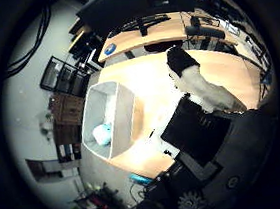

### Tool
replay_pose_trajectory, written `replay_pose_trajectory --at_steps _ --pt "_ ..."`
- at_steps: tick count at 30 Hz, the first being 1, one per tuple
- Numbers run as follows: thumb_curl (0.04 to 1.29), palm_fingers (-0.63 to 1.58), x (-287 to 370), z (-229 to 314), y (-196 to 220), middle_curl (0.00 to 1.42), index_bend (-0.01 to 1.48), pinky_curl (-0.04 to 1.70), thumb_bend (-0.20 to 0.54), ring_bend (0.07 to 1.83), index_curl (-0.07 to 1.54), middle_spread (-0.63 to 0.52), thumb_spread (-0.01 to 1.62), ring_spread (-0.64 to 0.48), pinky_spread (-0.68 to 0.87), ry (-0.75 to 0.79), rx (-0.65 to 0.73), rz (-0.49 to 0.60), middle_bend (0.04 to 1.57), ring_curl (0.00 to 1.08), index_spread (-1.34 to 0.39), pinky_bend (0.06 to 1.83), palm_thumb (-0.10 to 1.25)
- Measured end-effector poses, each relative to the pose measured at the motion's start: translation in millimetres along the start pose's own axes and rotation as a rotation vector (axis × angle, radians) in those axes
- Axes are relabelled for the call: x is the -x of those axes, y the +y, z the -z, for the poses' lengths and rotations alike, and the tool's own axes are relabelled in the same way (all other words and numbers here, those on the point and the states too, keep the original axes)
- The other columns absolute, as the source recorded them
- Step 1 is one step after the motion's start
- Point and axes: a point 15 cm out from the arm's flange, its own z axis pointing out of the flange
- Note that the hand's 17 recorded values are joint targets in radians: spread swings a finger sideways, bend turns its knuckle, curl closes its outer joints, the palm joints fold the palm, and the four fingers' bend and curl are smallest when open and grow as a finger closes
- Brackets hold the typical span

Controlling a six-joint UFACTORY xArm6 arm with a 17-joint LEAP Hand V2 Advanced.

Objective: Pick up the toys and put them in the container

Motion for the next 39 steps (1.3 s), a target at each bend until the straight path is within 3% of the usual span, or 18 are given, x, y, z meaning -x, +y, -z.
replay_pose_trajectory --at_steps 16,39 --pt "0.44 0.67 -10 -2 5 0.35 0.19 -0.01 -0.028 0.77 0.36 -0.48 0.99 -0.43 -0.32 -0.037 0.008 -0.052 0.2 0.23 -0.64 0.93 0.58" --pt "0.44 0.67 -4 -5 2 0.35 0.19 -0.01 -0.028 0.76 0.36 -0.48 1.0 -0.43 -0.32 -0.041 0.006 -0.033 0.2 0.23 -0.64 0.94 0.57"
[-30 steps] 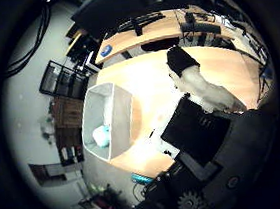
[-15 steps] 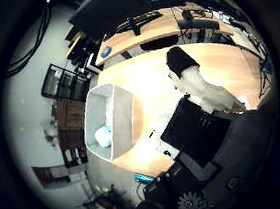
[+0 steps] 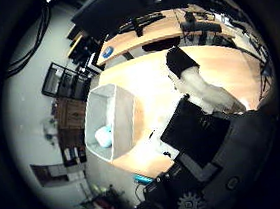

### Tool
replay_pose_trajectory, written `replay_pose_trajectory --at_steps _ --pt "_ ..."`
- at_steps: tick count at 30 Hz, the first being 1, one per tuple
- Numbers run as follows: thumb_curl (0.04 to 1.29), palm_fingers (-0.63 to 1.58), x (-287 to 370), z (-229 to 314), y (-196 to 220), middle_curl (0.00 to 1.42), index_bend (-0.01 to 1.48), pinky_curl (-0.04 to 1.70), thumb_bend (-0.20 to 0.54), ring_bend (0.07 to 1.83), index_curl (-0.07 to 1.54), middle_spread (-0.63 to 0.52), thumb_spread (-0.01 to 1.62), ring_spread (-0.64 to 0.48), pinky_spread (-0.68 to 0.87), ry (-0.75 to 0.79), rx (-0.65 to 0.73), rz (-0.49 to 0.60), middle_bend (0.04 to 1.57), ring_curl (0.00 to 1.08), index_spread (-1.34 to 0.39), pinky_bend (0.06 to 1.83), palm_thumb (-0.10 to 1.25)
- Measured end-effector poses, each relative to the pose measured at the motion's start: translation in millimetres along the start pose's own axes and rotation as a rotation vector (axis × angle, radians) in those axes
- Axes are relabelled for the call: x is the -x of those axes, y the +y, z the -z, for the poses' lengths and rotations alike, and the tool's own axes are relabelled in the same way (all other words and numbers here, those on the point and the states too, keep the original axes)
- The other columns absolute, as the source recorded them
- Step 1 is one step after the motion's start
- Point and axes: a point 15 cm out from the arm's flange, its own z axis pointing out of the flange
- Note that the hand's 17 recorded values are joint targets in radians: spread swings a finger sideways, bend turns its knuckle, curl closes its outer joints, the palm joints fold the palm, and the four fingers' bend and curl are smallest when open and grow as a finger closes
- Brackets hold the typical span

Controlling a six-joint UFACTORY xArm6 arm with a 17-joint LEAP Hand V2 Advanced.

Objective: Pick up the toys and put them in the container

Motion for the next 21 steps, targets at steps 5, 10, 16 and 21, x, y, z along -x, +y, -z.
replay_pose_trajectory --at_steps 5,10,16,21 --pt "0.44 0.67 1.2 0.9 -0.1 0.35 0.19 -0.01 -0.028 0.76 0.36 -0.48 1.0 -0.43 -0.32 0.002 -0.002 0.005 0.2 0.23 -0.64 0.95 0.57" --pt "0.44 0.66 2.3 -0.6 -0.4 0.35 0.19 -0.01 -0.027 0.76 0.36 -0.48 1.0 -0.43 -0.32 0.005 0.0 0.011 0.2 0.23 -0.64 0.93 0.58" --pt "0.44 0.66 1.3 3.6 0.9 0.35 0.19 -0.01 -0.028 0.76 0.37 -0.48 0.99 -0.43 -0.32 0.008 -0.005 0.012 0.2 0.23 -0.64 0.92 0.58" --pt "0.43 0.66 -0.9 3.7 2.8 0.35 0.19 -0.01 -0.028 0.75 0.37 -0.48 1.0 -0.43 -0.32 0.01 0.0 0.011 0.2 0.23 -0.64 0.92 0.58"
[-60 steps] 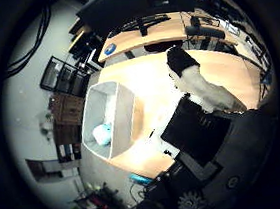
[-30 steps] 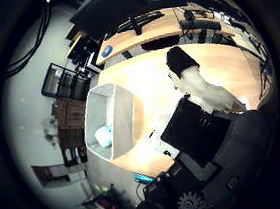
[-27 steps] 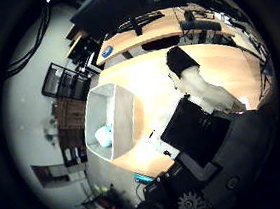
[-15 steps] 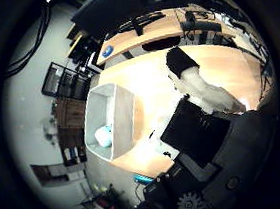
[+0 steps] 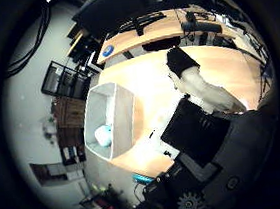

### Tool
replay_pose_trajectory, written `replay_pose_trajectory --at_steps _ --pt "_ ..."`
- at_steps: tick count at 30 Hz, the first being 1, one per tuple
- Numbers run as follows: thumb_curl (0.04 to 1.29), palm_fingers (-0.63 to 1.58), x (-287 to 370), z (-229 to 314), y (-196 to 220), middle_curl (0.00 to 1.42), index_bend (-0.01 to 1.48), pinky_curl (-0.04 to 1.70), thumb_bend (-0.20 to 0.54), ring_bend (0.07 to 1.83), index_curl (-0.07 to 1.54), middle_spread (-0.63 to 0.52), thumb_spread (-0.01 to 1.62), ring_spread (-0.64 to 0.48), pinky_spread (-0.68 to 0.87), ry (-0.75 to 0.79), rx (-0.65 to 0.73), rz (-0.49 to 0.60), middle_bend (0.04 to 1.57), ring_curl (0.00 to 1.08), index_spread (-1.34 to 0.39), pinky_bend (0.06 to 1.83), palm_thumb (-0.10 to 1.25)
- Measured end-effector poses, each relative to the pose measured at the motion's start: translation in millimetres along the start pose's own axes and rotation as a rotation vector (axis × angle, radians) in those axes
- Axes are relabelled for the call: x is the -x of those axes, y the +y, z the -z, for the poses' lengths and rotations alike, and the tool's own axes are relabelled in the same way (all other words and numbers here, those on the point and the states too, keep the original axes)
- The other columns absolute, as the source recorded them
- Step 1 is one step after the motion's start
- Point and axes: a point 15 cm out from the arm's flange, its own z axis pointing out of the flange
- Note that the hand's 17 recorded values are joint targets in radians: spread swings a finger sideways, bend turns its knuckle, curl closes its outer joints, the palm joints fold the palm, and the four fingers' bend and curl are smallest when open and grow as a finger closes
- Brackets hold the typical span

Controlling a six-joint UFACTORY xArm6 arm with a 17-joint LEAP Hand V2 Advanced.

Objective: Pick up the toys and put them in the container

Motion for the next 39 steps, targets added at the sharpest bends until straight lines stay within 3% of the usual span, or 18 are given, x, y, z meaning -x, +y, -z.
replay_pose_trajectory --at_steps 8,21,39 --pt "0.43 0.62 -34 2 8 0.34 0.19 0.0 -0.028 0.76 0.36 -0.45 1.0 -0.43 -0.31 0.026 0.003 -0.037 0.19 0.24 -0.63 0.96 0.57" --pt "0.43 0.54 -103 -46 58 0.32 0.2 -0.01 -0.031 0.76 0.37 -0.41 1.0 -0.4 -0.22 0.051 0.142 -0.112 0.19 0.23 -0.63 0.94 0.52" --pt "0.42 0.31 -173 -87 74 0.31 0.18 0.0 -0.029 0.68 0.34 -0.31 1.01 -0.3 -0.06 0.072 0.199 -0.175 0.19 0.21 -0.58 0.96 0.48"
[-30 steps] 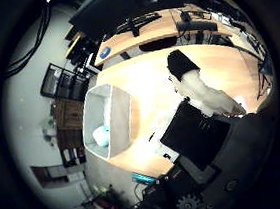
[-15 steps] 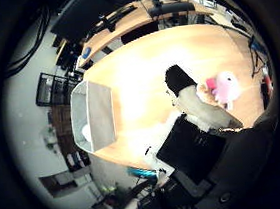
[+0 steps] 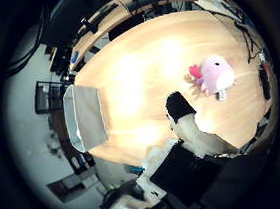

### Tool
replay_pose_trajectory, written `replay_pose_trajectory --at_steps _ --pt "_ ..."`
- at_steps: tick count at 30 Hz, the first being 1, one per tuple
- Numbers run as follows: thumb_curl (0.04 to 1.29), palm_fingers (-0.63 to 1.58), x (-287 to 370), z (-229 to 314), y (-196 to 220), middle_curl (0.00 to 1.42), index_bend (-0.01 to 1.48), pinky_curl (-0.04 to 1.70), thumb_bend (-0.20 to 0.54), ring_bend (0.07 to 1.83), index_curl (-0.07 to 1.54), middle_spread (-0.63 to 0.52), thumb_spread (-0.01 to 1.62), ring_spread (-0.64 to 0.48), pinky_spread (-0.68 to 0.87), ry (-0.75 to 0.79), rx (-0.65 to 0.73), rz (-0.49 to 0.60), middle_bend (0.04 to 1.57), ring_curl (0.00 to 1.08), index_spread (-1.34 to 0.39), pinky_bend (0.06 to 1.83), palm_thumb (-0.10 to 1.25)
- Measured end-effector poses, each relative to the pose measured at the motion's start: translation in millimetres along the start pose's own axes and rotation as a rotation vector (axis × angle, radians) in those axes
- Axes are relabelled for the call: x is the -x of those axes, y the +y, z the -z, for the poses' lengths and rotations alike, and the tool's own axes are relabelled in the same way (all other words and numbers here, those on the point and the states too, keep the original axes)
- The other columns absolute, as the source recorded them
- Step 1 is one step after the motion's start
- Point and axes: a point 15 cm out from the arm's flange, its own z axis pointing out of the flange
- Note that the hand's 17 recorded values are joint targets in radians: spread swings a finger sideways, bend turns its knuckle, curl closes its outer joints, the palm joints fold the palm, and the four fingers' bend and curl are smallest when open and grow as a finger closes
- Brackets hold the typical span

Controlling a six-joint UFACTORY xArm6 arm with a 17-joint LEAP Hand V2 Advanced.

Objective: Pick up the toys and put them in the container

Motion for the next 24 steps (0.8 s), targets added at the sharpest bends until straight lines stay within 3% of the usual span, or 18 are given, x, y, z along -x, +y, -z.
replay_pose_trajectory --at_steps 7,24 --pt "0.42 0.3 -6 -60 25 0.3 0.18 0.0 -0.03 0.67 0.33 -0.3 1.01 -0.28 -0.03 -0.027 0.094 -0.009 0.19 0.21 -0.57 0.96 0.47" --pt "0.41 0.31 -47 -152 44 0.3 0.19 0.0 -0.028 0.67 0.33 -0.29 1.01 -0.28 -0.03 -0.028 0.099 -0.054 0.19 0.21 -0.58 0.96 0.46"
